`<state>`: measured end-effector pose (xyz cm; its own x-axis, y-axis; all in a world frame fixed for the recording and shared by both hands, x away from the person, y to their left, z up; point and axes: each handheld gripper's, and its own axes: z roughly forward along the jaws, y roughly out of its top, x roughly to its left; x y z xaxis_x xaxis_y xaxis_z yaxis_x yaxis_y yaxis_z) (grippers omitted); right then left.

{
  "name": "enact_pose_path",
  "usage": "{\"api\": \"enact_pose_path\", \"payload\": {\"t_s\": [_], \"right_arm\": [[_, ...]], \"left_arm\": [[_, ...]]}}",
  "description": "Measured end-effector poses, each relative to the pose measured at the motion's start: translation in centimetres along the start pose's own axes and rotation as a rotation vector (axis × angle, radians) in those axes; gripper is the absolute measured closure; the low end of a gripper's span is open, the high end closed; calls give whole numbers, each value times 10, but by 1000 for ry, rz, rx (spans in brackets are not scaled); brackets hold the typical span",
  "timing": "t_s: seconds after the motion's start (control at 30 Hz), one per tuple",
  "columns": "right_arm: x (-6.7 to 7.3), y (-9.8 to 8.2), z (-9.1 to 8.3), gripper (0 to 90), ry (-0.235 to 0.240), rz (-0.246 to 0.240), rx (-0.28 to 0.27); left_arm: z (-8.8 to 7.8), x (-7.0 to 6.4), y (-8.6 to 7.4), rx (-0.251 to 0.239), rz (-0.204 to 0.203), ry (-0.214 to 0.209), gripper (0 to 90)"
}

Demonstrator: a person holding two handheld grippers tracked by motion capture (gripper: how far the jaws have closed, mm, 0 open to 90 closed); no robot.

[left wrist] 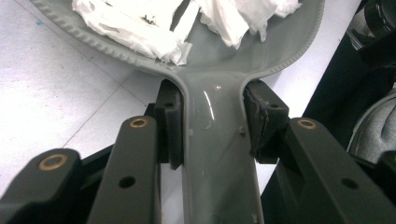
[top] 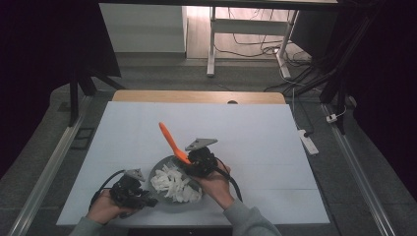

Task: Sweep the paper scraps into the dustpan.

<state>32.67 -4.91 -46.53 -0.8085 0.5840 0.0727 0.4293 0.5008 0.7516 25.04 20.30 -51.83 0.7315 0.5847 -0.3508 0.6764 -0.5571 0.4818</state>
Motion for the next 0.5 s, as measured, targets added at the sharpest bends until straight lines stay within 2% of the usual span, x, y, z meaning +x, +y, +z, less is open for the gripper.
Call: {"api": "enact_pose_path", "payload": {"t_s": [0.27,0.5], "right_arm": [[-23,-3,-19,705,-22,44,-49],[-31,-12,-26,705,-36,54,-24]], "left_arm": [[1,1,0,2,-3,-4,611],[1,1,-1,-3,-3,-4,611]]}}
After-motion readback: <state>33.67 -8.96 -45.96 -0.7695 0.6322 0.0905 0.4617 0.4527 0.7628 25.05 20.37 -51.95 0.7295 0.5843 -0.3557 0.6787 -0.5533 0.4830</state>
